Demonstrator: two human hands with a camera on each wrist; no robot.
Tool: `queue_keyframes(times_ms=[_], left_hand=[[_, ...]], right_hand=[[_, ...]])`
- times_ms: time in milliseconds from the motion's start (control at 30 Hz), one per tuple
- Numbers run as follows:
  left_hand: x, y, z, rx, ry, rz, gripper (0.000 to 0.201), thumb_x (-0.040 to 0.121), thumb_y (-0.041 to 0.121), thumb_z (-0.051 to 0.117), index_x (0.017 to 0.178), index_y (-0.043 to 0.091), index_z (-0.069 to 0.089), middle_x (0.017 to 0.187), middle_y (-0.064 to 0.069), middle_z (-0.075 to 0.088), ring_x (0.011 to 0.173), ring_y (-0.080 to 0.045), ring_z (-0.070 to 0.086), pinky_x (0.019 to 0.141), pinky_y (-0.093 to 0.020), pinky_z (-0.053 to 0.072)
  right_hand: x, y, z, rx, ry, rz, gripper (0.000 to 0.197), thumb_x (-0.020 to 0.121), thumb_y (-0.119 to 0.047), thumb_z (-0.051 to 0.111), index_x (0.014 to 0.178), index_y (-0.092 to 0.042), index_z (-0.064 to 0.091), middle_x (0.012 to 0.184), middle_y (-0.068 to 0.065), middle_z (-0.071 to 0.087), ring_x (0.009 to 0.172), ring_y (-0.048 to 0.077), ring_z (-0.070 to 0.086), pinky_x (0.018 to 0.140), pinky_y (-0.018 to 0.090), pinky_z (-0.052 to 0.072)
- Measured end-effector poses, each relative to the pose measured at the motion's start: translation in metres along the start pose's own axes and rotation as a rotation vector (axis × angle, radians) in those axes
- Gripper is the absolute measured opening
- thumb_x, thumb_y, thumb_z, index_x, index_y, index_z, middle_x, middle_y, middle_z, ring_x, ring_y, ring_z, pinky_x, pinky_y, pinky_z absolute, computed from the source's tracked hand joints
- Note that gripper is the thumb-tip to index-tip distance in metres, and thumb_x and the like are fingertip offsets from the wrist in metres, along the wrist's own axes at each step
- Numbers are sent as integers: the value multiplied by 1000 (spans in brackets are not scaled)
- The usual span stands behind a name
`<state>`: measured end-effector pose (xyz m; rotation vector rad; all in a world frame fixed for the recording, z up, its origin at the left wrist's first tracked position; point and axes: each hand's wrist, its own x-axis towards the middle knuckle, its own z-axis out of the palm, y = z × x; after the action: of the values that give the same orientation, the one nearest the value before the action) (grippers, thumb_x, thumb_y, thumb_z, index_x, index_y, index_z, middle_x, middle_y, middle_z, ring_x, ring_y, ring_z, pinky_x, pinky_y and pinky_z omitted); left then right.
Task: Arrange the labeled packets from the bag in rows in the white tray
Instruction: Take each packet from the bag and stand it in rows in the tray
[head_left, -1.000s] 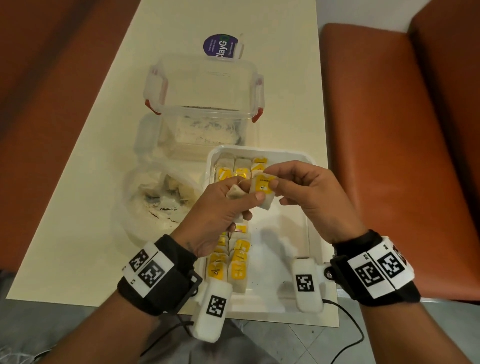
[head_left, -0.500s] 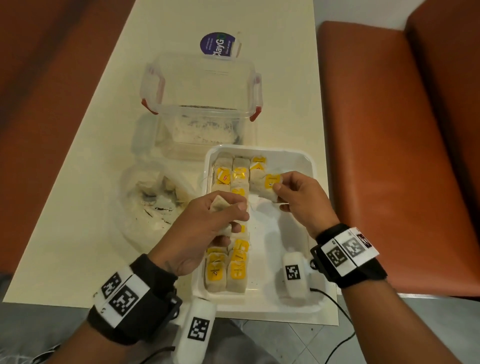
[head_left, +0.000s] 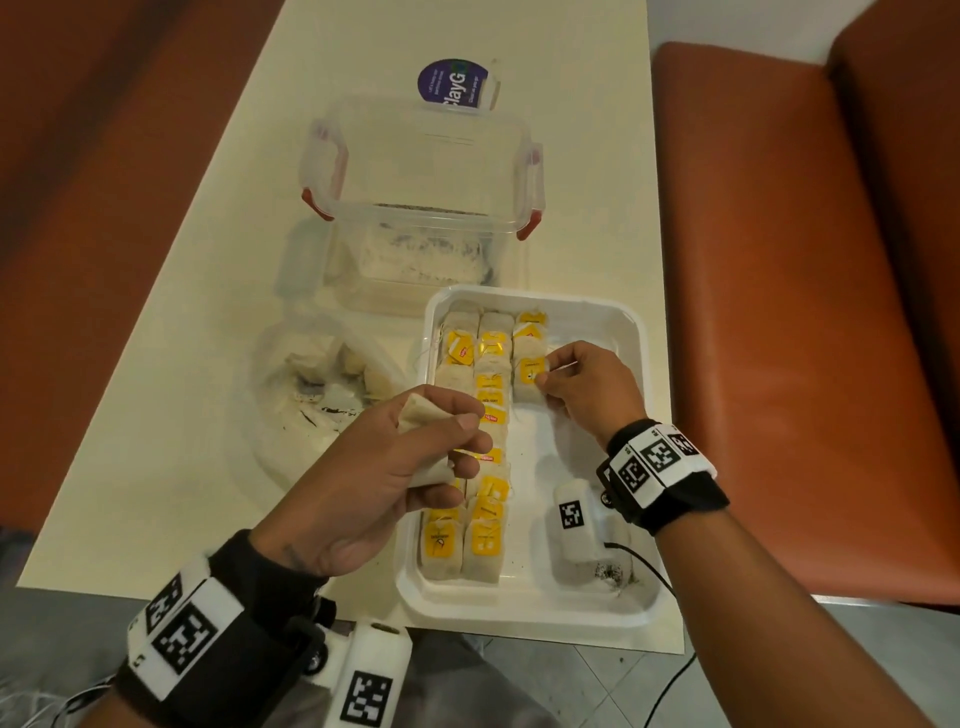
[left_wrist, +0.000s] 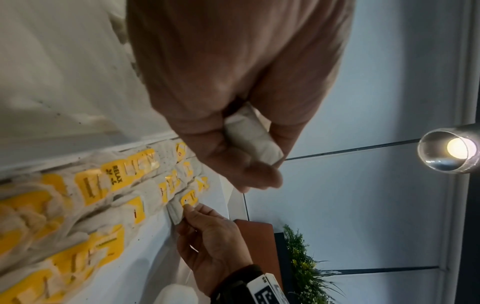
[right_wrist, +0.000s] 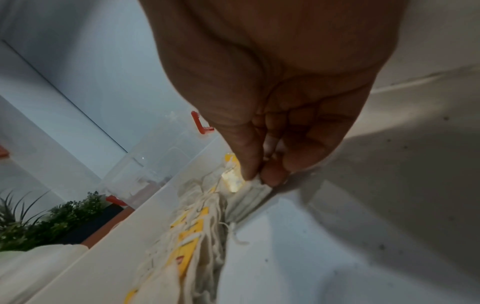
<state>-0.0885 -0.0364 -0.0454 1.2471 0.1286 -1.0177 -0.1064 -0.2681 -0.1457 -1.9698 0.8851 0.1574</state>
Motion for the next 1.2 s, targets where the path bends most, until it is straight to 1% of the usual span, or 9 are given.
queue_keyframes(times_ms=[133,400,533,700,767,900,1000,1133,1200], left_hand=[[-1,0,-2,-17,6,-11,33,76,23,69,107,10,66,89,-11,71,66,-10,64,50,-22,55],[-1,-1,-3,-28,15,-19,31,77,23,69,105,10,66,87,-10,70,66,-10,63,50,-21,55],[-1,-2,-3,-35,23,-25,31,77,22,69,104,10,66,86,-10,70,65,-10,64,50,-22,55],[0,-3,-3,-39,29,-35,32,76,22,69,105,9,66,86,-11,70,65,-11,64,50,-22,55],[1,-3,-4,-55,30,-38,31,77,21,69,106,9,65,88,-12,70,67,-12,64,52,-23,56],[4,-5,-5,-166,25,-60,28,86,8,63,114,6,66,100,-19,73,79,-19,72,66,-29,62],[8,-4,-5,-279,21,-85,33,90,0,52,120,3,65,110,-24,72,96,-29,73,80,-34,60],[14,-2,-5,-373,1,-99,40,96,-3,36,126,4,62,117,-26,69,108,-35,70,88,-39,57],[18,-1,-4,-406,-2,-86,41,97,-4,34,128,4,60,118,-25,69,109,-35,69,90,-40,55]], right_hand=[[0,0,5,87,26,15,16,86,-22,74,91,-28,60,73,-5,71,67,19,70,82,48,60],[-4,1,7,128,65,-8,27,82,-22,80,98,-25,58,72,-5,68,68,19,70,79,45,58],[-4,1,7,159,75,4,29,80,-15,81,93,-28,58,70,-4,68,66,19,69,78,46,60],[-3,1,8,193,74,4,30,80,-11,81,90,-27,58,75,-2,66,72,20,68,63,31,54],[-3,1,8,191,76,0,29,80,-12,81,90,-27,58,75,-3,66,72,20,69,62,29,52],[-3,1,8,180,70,-8,29,81,-16,82,92,-25,57,78,2,70,67,20,69,74,44,60],[-3,1,6,184,76,-14,26,82,-20,80,94,-26,58,83,4,73,72,24,73,79,52,60],[-14,-5,3,161,81,-54,20,85,-28,77,93,-28,58,83,-3,70,78,22,72,80,52,59],[-28,-15,-1,161,71,-105,17,87,-32,75,91,-26,60,82,-6,68,75,20,71,77,46,59]])
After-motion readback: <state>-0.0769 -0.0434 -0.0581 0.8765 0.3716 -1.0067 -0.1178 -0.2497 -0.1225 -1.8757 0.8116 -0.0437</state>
